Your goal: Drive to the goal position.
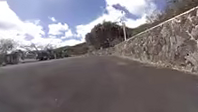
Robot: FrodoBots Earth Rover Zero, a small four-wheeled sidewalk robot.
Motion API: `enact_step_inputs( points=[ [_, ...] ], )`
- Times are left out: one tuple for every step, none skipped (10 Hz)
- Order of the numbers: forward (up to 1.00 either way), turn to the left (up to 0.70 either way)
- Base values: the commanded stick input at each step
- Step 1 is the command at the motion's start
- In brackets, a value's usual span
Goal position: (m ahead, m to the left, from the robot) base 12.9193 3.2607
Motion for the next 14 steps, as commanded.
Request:
enact_step_inputs(
  points=[
    [0.7,0.0],
    [0.7,0.0],
    [0.7,0.0],
    [0.7,0.0],
    [0.7,0.0],
    [0.7,-0.01],
    [0.7,-0.02],
    [0.7,-0.2],
    [0.7,-0.24],
    [0.7,0.0],
    [0.7,0.0],
    [0.7,0.0],
    [0.7,0.0],
    [0.7,0.0]
  ],
)
